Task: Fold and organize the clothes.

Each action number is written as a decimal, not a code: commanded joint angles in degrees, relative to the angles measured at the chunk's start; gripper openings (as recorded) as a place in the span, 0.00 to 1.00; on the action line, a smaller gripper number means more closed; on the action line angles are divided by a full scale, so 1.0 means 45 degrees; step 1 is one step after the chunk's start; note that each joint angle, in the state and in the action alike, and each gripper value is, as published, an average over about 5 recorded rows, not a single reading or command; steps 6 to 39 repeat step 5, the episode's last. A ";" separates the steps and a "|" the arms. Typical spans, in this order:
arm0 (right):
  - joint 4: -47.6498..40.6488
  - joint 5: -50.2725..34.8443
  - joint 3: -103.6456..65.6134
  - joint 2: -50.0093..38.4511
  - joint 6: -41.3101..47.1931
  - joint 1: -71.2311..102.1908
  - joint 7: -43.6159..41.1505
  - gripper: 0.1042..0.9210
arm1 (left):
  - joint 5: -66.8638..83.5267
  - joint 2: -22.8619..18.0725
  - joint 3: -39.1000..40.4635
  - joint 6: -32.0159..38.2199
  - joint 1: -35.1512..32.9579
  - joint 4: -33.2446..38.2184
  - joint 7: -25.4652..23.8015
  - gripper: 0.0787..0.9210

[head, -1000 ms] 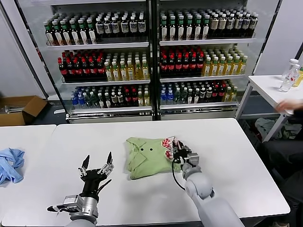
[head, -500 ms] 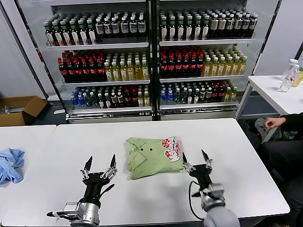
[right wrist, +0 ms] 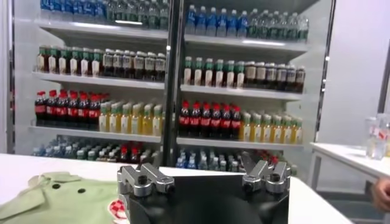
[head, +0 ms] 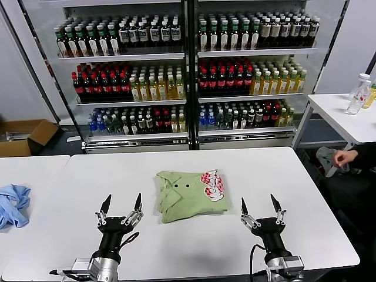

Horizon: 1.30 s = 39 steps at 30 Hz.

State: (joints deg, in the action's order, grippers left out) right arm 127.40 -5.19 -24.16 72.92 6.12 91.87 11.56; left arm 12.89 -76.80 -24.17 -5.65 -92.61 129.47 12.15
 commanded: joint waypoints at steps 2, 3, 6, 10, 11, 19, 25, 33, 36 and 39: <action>0.0919 0.0555 -0.0404 0.0033 -0.0359 0.0932 0.0045 0.88 | -0.0171 0.0019 -0.0097 -0.0183 -0.0312 0.0312 -0.0077 0.88; 0.0904 0.0550 -0.0406 0.0030 -0.0366 0.0882 0.0062 0.88 | -0.0187 0.0027 -0.0113 -0.0254 -0.0334 0.0342 -0.0098 0.88; 0.0890 0.0552 -0.0411 0.0027 -0.0370 0.0837 0.0083 0.88 | -0.0202 0.0032 -0.0126 -0.0330 -0.0353 0.0373 -0.0116 0.88; 0.0890 0.0552 -0.0411 0.0027 -0.0370 0.0837 0.0083 0.88 | -0.0202 0.0032 -0.0126 -0.0330 -0.0353 0.0373 -0.0116 0.88; 0.0890 0.0552 -0.0411 0.0027 -0.0370 0.0837 0.0083 0.88 | -0.0202 0.0032 -0.0126 -0.0330 -0.0353 0.0373 -0.0116 0.88; 0.0890 0.0552 -0.0411 0.0027 -0.0370 0.0837 0.0083 0.88 | -0.0202 0.0032 -0.0126 -0.0330 -0.0353 0.0373 -0.0116 0.88; 0.0890 0.0552 -0.0411 0.0027 -0.0370 0.0837 0.0083 0.88 | -0.0202 0.0032 -0.0126 -0.0330 -0.0353 0.0373 -0.0116 0.88; 0.0890 0.0552 -0.0411 0.0027 -0.0370 0.0837 0.0083 0.88 | -0.0202 0.0032 -0.0126 -0.0330 -0.0353 0.0373 -0.0116 0.88; 0.0890 0.0552 -0.0411 0.0027 -0.0370 0.0837 0.0083 0.88 | -0.0202 0.0032 -0.0126 -0.0330 -0.0353 0.0373 -0.0116 0.88; 0.0890 0.0552 -0.0411 0.0027 -0.0370 0.0837 0.0083 0.88 | -0.0202 0.0032 -0.0126 -0.0330 -0.0353 0.0373 -0.0116 0.88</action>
